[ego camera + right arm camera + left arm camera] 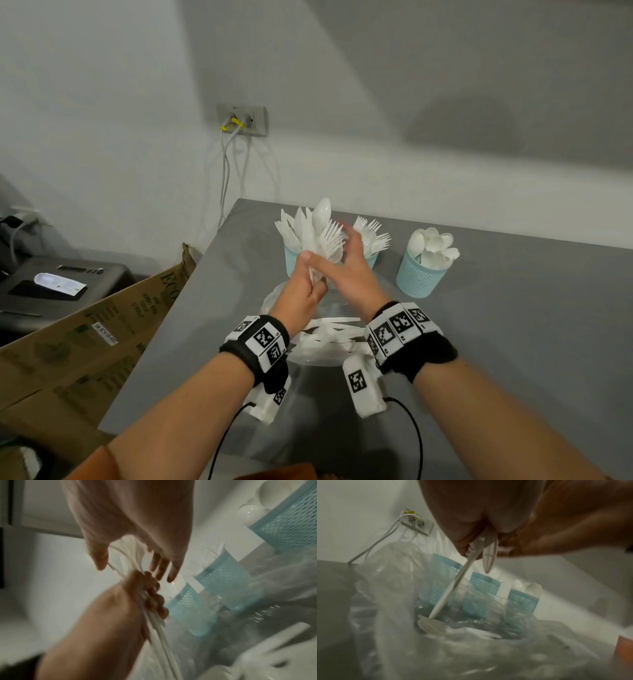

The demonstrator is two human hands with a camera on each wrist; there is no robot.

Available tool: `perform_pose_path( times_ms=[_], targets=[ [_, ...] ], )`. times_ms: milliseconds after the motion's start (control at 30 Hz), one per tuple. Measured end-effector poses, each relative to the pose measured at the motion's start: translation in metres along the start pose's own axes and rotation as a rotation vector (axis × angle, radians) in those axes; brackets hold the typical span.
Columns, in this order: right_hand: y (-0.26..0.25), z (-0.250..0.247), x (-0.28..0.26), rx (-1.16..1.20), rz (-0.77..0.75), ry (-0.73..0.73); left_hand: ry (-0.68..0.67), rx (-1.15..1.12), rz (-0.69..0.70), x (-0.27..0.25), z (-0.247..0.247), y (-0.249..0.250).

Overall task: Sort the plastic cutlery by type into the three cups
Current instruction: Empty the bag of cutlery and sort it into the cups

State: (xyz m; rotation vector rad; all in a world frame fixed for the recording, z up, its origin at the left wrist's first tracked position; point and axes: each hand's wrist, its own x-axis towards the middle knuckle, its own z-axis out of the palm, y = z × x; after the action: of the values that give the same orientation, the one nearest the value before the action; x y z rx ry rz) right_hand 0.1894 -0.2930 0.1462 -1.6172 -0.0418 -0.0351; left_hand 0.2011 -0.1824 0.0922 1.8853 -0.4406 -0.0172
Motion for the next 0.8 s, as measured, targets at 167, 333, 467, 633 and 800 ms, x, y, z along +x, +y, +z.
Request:
perform_pose_path(
  times_ms=[167,333,467,633,800],
  targets=[
    [-0.025,0.003,0.005,-0.166,-0.271,-0.049,-0.009,0.244,-0.049,-0.006,-0.003,-0.023],
    [0.005,0.007,0.01,-0.362,-0.279,-0.041,-0.019,0.304,-0.084,-0.008,0.001,-0.043],
    [0.011,0.012,0.011,-0.295,-0.219,-0.087,0.015,0.141,-0.133,-0.011,0.0,-0.045],
    [0.009,0.018,0.012,-0.399,-0.223,-0.128,0.052,-0.044,-0.181,-0.012,-0.007,-0.037],
    [0.026,0.024,0.005,-0.638,-0.213,-0.232,0.09,-0.075,-0.264,-0.012,-0.015,-0.047]
  ],
)
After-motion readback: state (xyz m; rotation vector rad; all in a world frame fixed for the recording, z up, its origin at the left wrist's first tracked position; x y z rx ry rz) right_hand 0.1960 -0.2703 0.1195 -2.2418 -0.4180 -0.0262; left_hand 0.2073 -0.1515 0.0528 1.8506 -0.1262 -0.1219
